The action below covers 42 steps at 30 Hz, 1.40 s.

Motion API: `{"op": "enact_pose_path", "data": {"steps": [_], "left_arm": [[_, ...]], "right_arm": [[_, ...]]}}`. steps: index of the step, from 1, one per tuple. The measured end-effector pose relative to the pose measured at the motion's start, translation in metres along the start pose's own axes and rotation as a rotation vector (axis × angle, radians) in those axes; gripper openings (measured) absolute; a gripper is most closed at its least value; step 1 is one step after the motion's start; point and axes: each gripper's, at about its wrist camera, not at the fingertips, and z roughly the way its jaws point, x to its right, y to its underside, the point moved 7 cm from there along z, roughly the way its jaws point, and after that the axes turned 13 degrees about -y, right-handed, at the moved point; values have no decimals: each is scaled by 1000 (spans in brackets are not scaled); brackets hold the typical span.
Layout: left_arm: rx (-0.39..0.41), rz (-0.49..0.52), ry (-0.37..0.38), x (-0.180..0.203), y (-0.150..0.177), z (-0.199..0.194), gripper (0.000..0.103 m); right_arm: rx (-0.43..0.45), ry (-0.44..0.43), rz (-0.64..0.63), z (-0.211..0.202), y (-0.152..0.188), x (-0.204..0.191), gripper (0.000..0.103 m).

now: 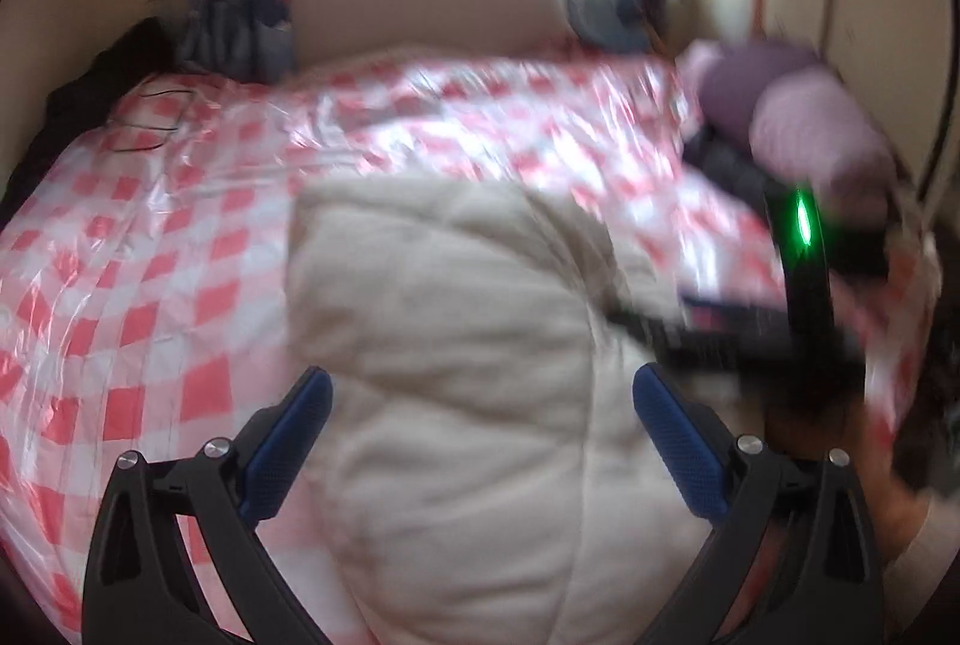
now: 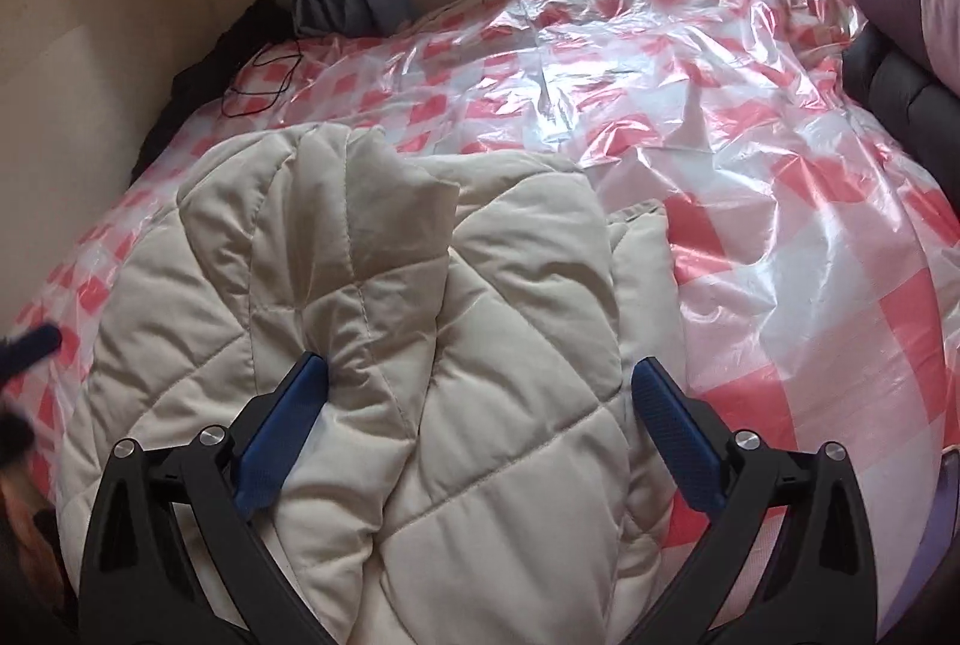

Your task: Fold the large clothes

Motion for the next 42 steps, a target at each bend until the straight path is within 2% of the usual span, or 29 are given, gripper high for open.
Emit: {"op": "enact_pose_path", "data": {"steps": [2, 3, 4, 5, 6, 13, 15, 17, 19, 21, 22, 25, 26, 28, 31, 35, 42], "left_arm": [[-29, -73, 17, -8, -2, 11, 97], [-89, -78, 37, -7, 4, 24, 97], [-186, -48, 52, -2, 18, 43, 97], [-202, 24, 15, 4, 27, 52, 97], [-164, 80, -22, 9, 32, 51, 97], [-160, 58, 38, 4, 32, 41, 97], [-164, 0, 78, -6, 32, 33, 97], [-195, -115, 138, -23, 37, 26, 97], [-266, -231, 178, -43, 50, 28, 97], [-329, -253, 202, -52, 63, 36, 97], [-324, -256, 212, -55, 67, 34, 97], [-246, -203, 153, -53, 63, 19, 97], [-193, -168, 115, -50, 58, 10, 97], [-110, -112, 65, -45, 54, -5, 97], [-32, -25, -10, -38, 52, -22, 97], [-18, 68, -81, -37, 49, -30, 97], [-56, 81, -165, -46, 52, -51, 97]], "right_arm": [[-44, 1, -4, -2, 6, 1, 97], [-67, 18, -24, -4, 10, 1, 97], [-88, 38, -41, -6, 15, 2, 97], [-100, 44, -41, -6, 20, 3, 97], [-119, 46, -35, -6, 25, 5, 97], [-125, 64, 7, -9, 31, 4, 97], [-124, 63, 21, -10, 32, 5, 97], [-131, 58, 36, -13, 36, 5, 97], [-155, 47, 58, -16, 38, 6, 97], [-180, 51, 62, -20, 38, 5, 97], [-195, 62, 47, -23, 37, 3, 97], [-213, 96, 2, -33, 38, -3, 97], [-213, 98, 1, -36, 39, -2, 97], [-181, 72, 9, -48, 38, -2, 97], [-110, 17, -1, -68, 33, -10, 97], [-54, -9, -49, -95, 30, -32, 97], [-39, -13, -92, -117, 44, -81, 97]]}}
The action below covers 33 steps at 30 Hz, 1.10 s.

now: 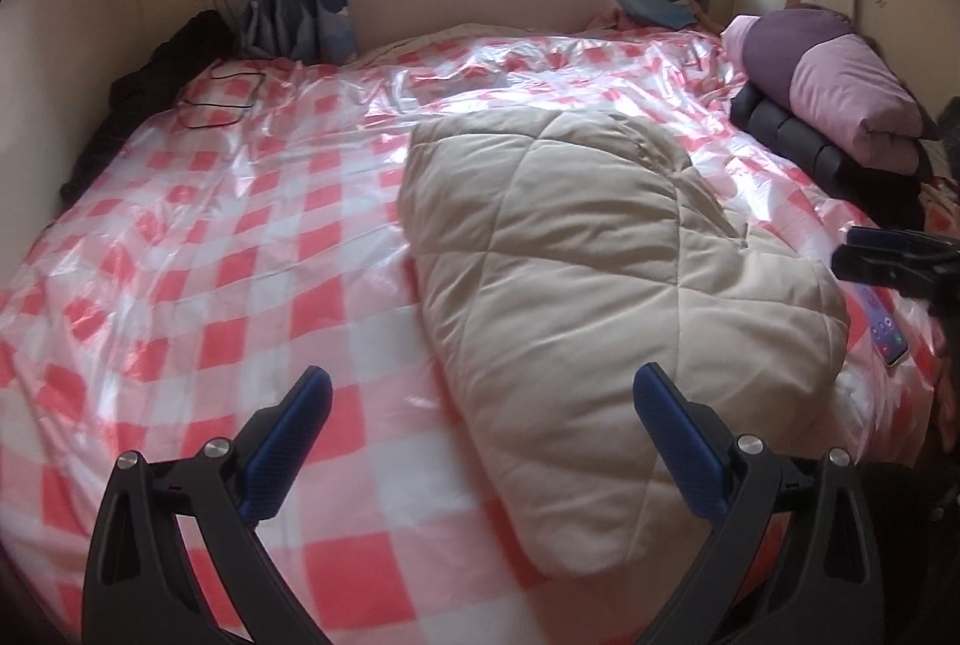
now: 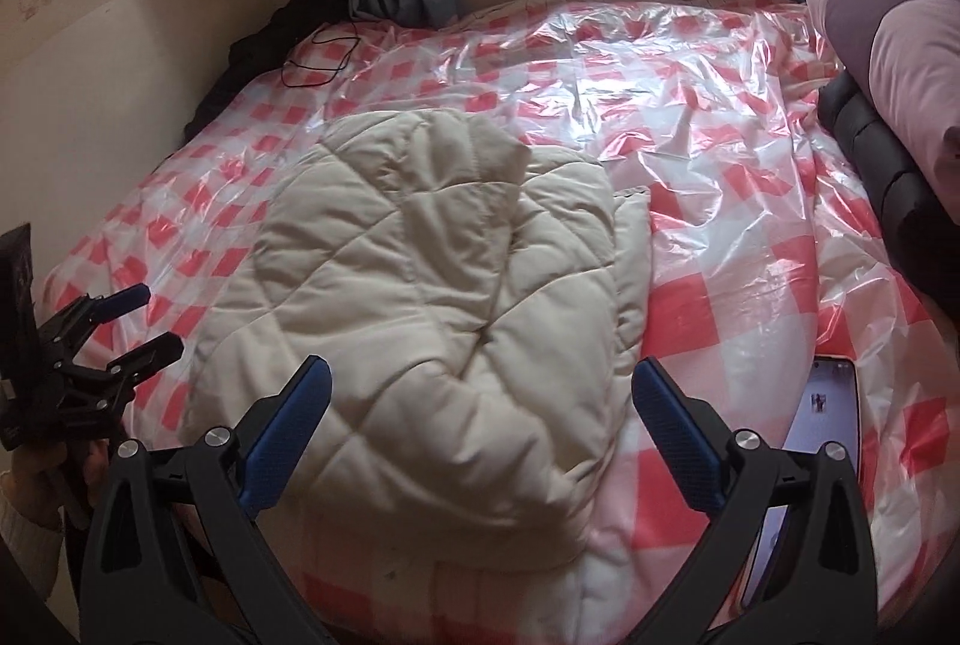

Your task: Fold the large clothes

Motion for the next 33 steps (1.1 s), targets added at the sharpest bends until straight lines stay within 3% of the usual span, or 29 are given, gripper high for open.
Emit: {"op": "enact_pose_path", "data": {"steps": [10, 24, 28, 30, 33], "left_arm": [[23, -40, -33, -9, 7, -43, 97], [82, -11, -55, -8, 5, -71, 97], [24, -32, 19, -9, 5, -58, 97], [3, -51, 15, -18, 2, -46, 97], [-51, -117, 92, -31, -5, -20, 97]], "right_arm": [[27, 2, -33, -14, 24, -53, 97], [23, -5, -21, -23, 30, -62, 97], [11, -98, 100, -22, 16, -39, 97], [-4, -106, 161, -20, 4, -18, 97], [-57, -82, 211, -9, -9, 13, 97]]}}
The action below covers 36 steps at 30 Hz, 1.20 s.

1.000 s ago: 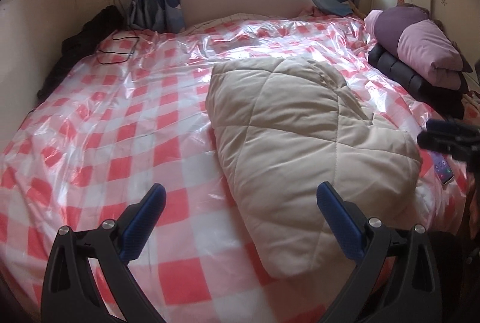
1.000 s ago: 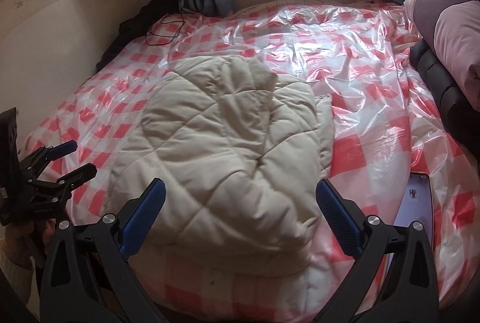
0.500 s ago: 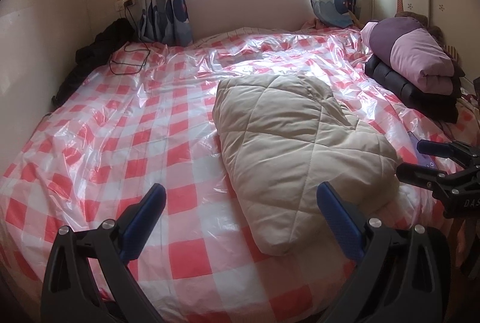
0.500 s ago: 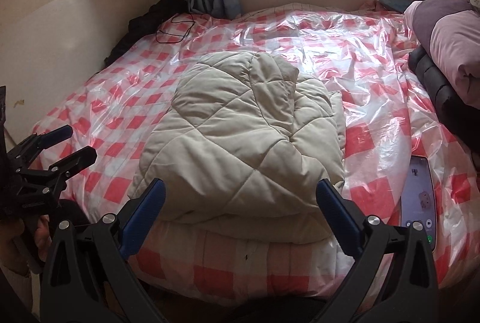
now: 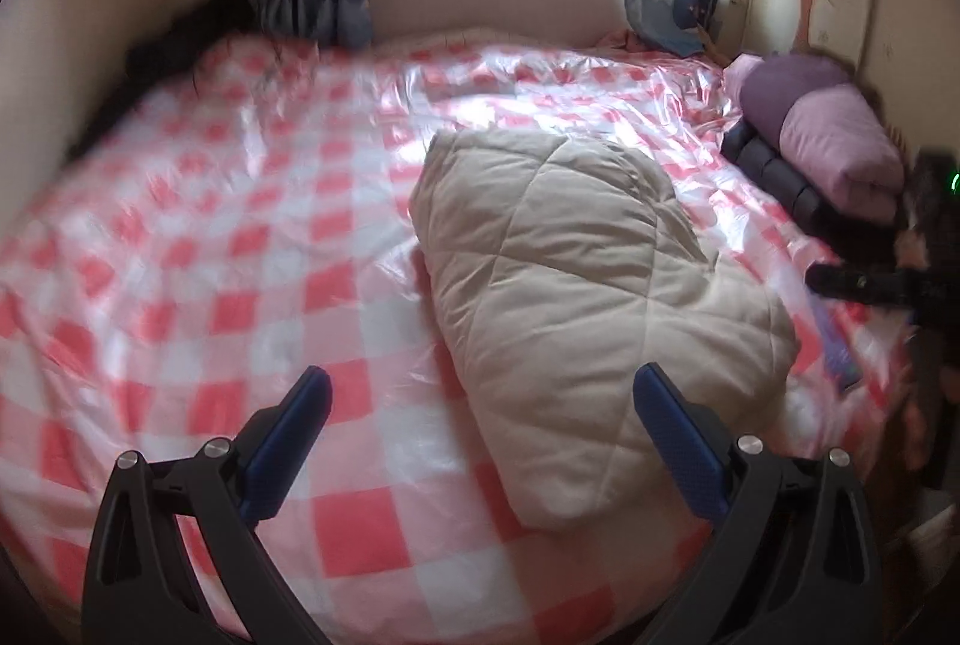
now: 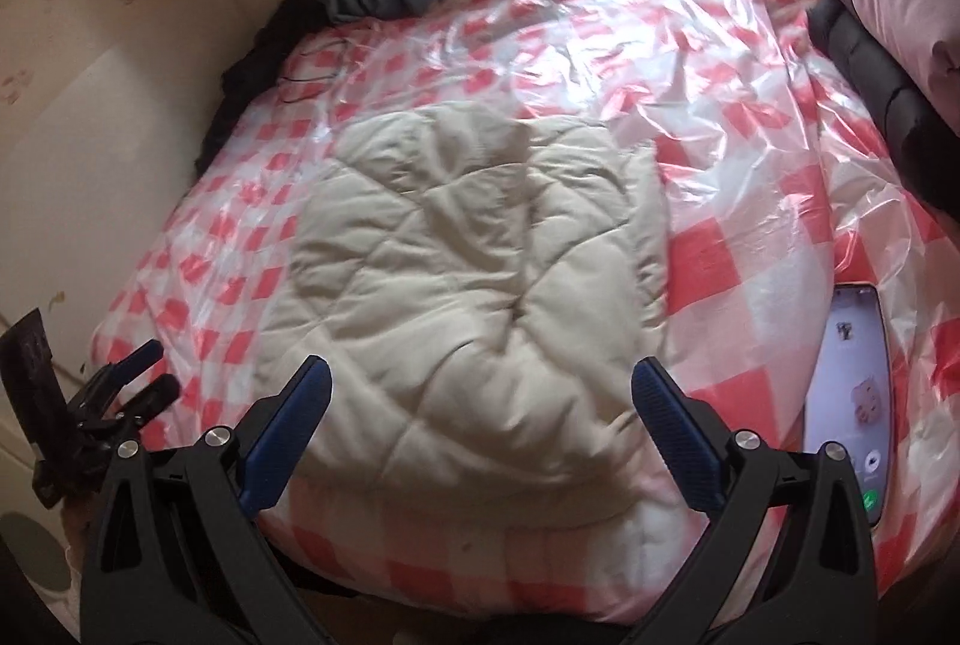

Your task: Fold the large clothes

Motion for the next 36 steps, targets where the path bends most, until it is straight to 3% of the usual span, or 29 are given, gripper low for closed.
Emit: {"op": "enact_pose_path", "data": {"steps": [3, 8, 9, 12, 16, 18, 20, 23, 26, 28, 29, 30, 32, 33, 34, 36], "left_arm": [[-93, -141, 165, -16, -11, 38, 97], [-253, -319, 242, -31, -13, 118, 97], [-286, -334, 294, -23, -12, 130, 97], [-368, -352, 486, 14, -5, 150, 97], [-294, -238, 489, 36, -11, 134, 97], [-239, -208, 462, 25, -17, 121, 97], [-176, -216, 385, -7, -25, 108, 97], [-92, -240, 233, -77, -32, 85, 97], [-82, -275, 66, -149, -20, 73, 97], [-153, -319, -14, -189, 1, 82, 97], [-248, -372, -44, -212, 21, 93, 97], [-284, -401, -50, -221, 30, 96, 97], [-241, -400, -80, -232, 35, 84, 97], [-192, -372, -146, -232, 32, 71, 97], [-139, -348, -218, -231, 28, 60, 97], [-75, -293, -285, -219, 21, 55, 97]], "right_arm": [[-46, -5, 77, 15, -12, 26, 97], [-91, 33, 191, 46, -18, 66, 97], [-103, 26, 216, 55, -15, 72, 97], [-122, -33, 258, 81, -5, 74, 97], [-49, -90, 251, 104, -8, 55, 97], [-41, -128, 232, 118, -16, 37, 97], [-63, -210, 197, 145, -24, 3, 97], [-109, -314, 135, 195, -29, -59, 97], [-171, -381, 27, 250, -22, -123, 97], [-246, -318, -82, 283, -8, -150, 97], [-277, -276, -130, 292, -2, -157, 97], [-290, -262, -162, 295, 3, -162, 97], [-296, -190, -220, 286, 7, -163, 97], [-290, -158, -236, 278, 8, -163, 97], [-269, -122, -249, 267, 6, -164, 97], [-174, -57, -341, 244, -4, -182, 97]]}}
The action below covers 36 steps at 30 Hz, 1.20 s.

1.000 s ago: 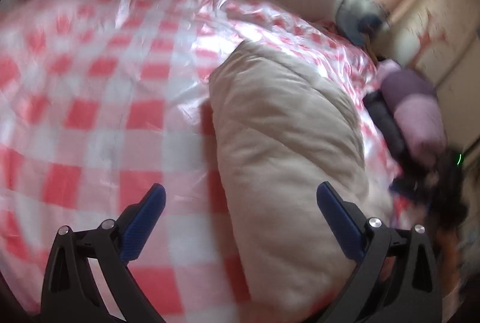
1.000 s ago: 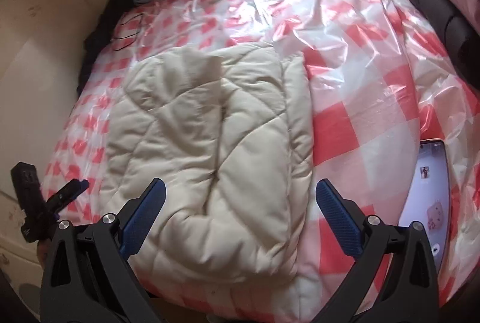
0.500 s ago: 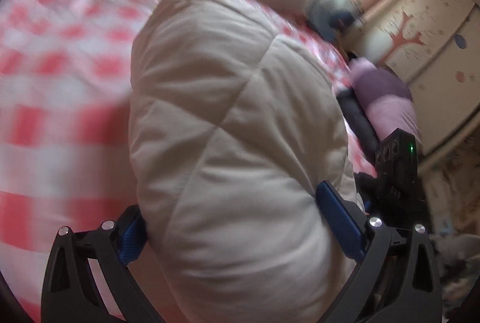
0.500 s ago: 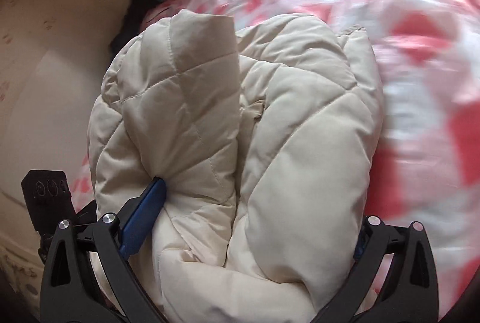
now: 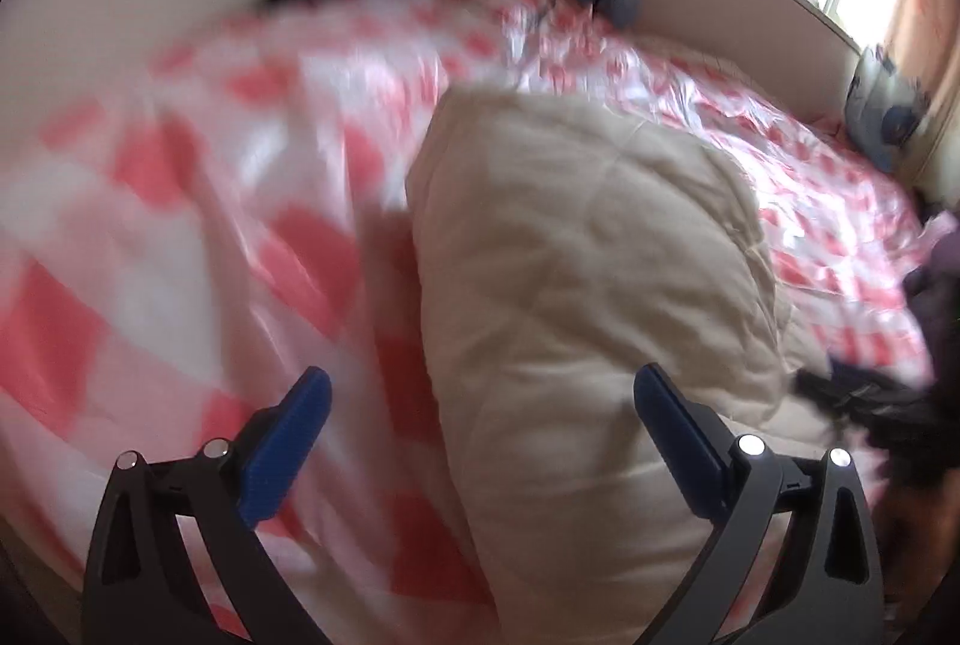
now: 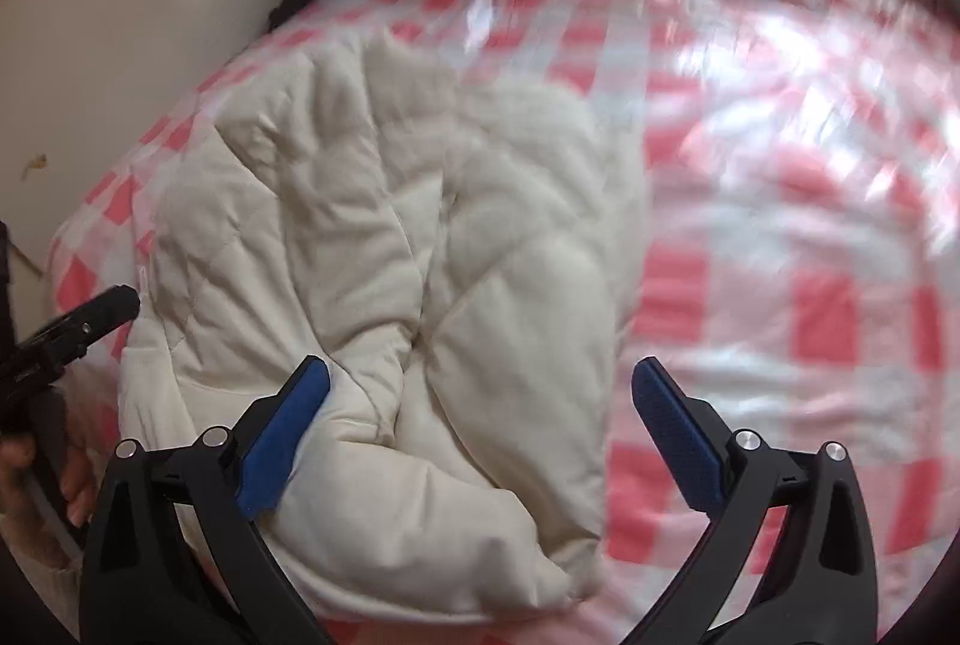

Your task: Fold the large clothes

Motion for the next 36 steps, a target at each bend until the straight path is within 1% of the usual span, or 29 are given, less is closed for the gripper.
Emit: {"op": "enact_pose_path", "data": {"steps": [1, 2, 3, 4, 5, 6, 7, 8, 9, 10, 13, 14, 16, 17, 19, 21, 23, 26, 28, 30, 32, 34, 35, 36], "left_arm": [[20, 28, -9, 10, 0, -2, 97], [17, 70, -10, 23, 4, 2, 97], [10, 101, -21, 30, 6, 8, 97], [21, 117, -52, 38, 10, 11, 97], [29, 115, -64, 38, 7, 13, 97], [31, 109, -75, 39, 7, 10, 97], [8, 115, -73, 41, 9, 9, 97], [-2, 114, -67, 44, 11, 8, 97], [8, 103, -72, 43, 12, 3, 97], [20, 94, -86, 36, 15, -6, 97], [41, 87, -105, 26, 25, -31, 97], [40, 84, -97, 24, 28, -37, 97], [32, 62, -73, 19, 37, -54, 97], [34, 51, -75, 18, 41, -62, 97], [48, 27, -71, 14, 48, -79, 97], [72, 26, -84, 12, 51, -93, 97], [96, 27, -96, 10, 56, -107, 97], [121, 41, -111, 9, 61, -124, 97], [133, 25, -112, 5, 62, -130, 97], [133, -1, -105, 0, 63, -135, 97], [131, -20, -120, -4, 66, -137, 97], [86, -2, -132, -4, 70, -133, 97], [86, 2, -131, -2, 72, -134, 97], [102, 0, -139, -2, 72, -136, 97]], "right_arm": [[58, 3, -59, -11, -12, -16, 97], [91, -4, -96, -15, -21, -29, 97], [100, -10, -115, -12, -30, -35, 97], [75, 15, -137, 1, -30, -39, 97], [3, 81, -150, 23, -22, -34, 97], [-60, 122, -160, 46, -15, -30, 97], [-67, 86, -134, 59, -5, -22, 97], [-43, 38, -52, 57, 1, -12, 97], [-42, 42, -8, 49, 3, -9, 97], [-24, 69, -4, 34, 3, -11, 97], [66, 100, -34, -12, 9, -32, 97], [81, 110, -45, -22, 12, -38, 97], [107, 149, -66, -45, 25, -56, 97], [119, 153, -77, -60, 34, -61, 97], [147, 168, -86, -75, 48, -77, 97], [156, 183, -92, -90, 64, -93, 97], [160, 184, -98, -95, 69, -101, 97], [161, 211, -130, -102, 78, -115, 97], [161, 224, -144, -104, 78, -121, 97], [162, 224, -149, -106, 79, -126, 97], [164, 226, -152, -107, 77, -127, 97], [162, 226, -158, -108, 76, -129, 97], [161, 226, -160, -108, 76, -130, 97], [161, 222, -159, -108, 76, -130, 97]]}}
